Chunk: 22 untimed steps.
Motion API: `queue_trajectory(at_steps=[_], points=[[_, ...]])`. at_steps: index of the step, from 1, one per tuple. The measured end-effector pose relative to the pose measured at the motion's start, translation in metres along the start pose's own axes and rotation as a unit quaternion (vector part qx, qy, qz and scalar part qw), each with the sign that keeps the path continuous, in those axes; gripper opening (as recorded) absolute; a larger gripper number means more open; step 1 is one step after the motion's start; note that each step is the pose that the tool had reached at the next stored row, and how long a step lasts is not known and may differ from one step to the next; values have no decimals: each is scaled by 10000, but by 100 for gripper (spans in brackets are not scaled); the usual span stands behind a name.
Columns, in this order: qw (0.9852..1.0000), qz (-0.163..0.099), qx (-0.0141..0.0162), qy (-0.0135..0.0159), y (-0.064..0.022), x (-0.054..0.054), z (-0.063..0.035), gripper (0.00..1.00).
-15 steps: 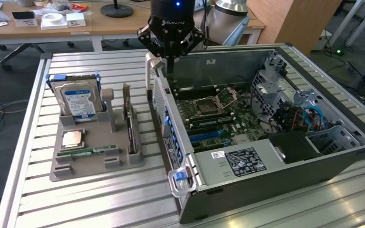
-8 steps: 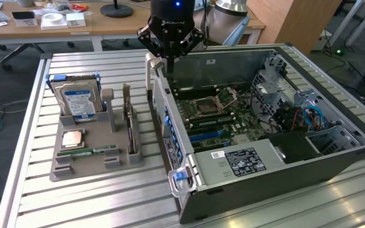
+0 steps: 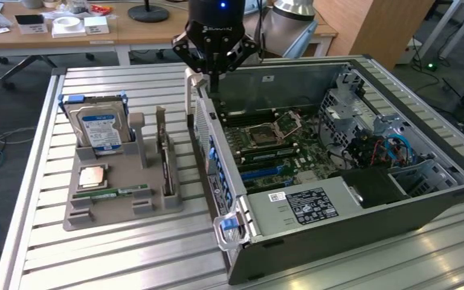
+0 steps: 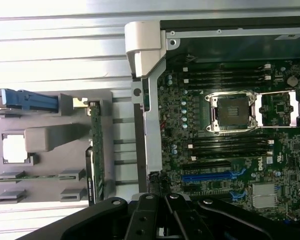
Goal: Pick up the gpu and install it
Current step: 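Reach for the gpu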
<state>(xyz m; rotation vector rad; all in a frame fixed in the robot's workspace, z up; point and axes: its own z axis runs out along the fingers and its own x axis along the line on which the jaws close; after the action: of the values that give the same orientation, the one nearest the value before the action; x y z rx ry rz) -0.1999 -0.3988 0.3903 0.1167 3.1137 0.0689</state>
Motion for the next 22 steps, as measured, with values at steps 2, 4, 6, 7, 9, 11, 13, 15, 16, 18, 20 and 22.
queue_trajectory(at_steps=[2, 4, 6, 7, 9, 11, 13, 15, 16, 18, 20, 22], points=[[10000, 0, 0, 0, -1, 14, 0, 11], [10000, 0, 0, 0, -2, 29, 0, 11], [10000, 0, 0, 0, -3, 44, 1, 11], [10000, 0, 0, 0, -4, 51, 0, 11], [10000, 0, 0, -1, -5, 62, 1, 11], [10000, 0, 0, 0, -6, 75, 0, 11], [10000, 0, 0, 0, -7, 88, 0, 11], [10000, 0, 0, 0, -8, 102, 1, 11], [10000, 0, 0, 0, -8, 109, 1, 11], [10000, 0, 0, 0, -9, 124, 2, 11], [10000, 0, 0, 0, -11, 139, 2, 11], [10000, 0, 0, 0, -12, 155, 2, 11]])
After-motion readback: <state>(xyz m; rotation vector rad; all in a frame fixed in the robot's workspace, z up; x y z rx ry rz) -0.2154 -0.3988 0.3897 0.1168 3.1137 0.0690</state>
